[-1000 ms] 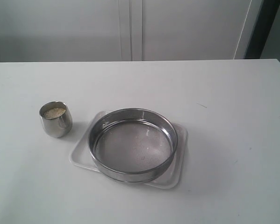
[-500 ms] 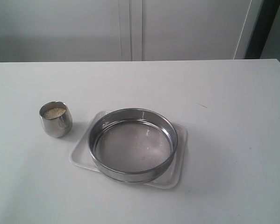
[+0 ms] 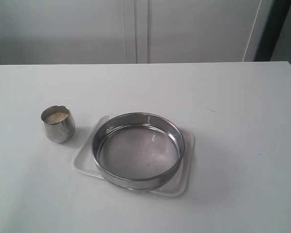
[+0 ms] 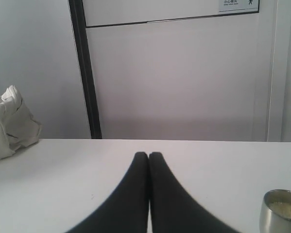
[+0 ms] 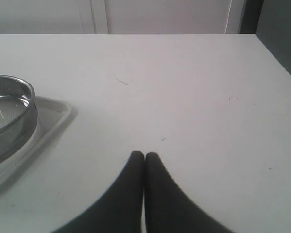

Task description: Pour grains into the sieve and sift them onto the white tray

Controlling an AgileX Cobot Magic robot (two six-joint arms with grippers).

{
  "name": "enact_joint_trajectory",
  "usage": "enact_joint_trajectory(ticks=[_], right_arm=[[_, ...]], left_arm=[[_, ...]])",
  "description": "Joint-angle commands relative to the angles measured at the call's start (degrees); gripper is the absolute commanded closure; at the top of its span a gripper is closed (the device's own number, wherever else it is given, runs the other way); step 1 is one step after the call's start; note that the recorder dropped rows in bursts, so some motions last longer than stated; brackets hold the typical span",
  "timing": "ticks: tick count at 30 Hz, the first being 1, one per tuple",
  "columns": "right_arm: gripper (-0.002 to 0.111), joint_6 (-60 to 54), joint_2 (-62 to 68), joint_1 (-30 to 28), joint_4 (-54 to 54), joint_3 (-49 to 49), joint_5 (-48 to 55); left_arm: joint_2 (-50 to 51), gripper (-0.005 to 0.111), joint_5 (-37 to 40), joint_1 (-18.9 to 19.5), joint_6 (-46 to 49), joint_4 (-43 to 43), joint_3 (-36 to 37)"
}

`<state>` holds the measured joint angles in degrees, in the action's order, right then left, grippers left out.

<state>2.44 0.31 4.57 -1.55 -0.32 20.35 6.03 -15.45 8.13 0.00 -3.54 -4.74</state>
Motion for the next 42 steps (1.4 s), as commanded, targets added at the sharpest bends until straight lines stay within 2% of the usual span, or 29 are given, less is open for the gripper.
enact_joint_trajectory(ticks=[1,10,18,21,28,36,42], right_arm=[[0.108,-0.22,-0.31,0.04,-0.09,0.32,-0.75],[0.108,-0.22,-0.31,0.04,-0.09,0.32,-0.75],[0.108,-0.22,-0.31,0.04,-0.09,0.32,-0.75],[0.108,-0.22,-0.31,0.04,-0.09,0.32,-0.75],[0.108,-0.22,-0.31,0.04,-0.09,0.32,-0.75],[0.108,-0.22,-0.31,0.04,-0.09,0.32,-0.75],[0.108,-0.22,-0.31,0.04,-0.09,0.32,-0.75]], left_arm=[[5.46,0.107,-5.23,0.01,0.42,-0.42,-2.18],[18.56,0.107,-8.12,0.01,-0.51,0.19,-6.81],[29.41,0.107,-11.06,0.01,-0.81,1.33,-6.79],[32.96,0.107,-12.57,0.01,-3.45,4.68,-6.79],[43.50,0.107,-22.87,0.01,-14.74,18.94,-6.79],[56.65,0.107,-33.72,0.01,-15.59,21.94,-6.79],[66.19,0.107,-40.69,0.01,-15.59,27.30,-6.79]])
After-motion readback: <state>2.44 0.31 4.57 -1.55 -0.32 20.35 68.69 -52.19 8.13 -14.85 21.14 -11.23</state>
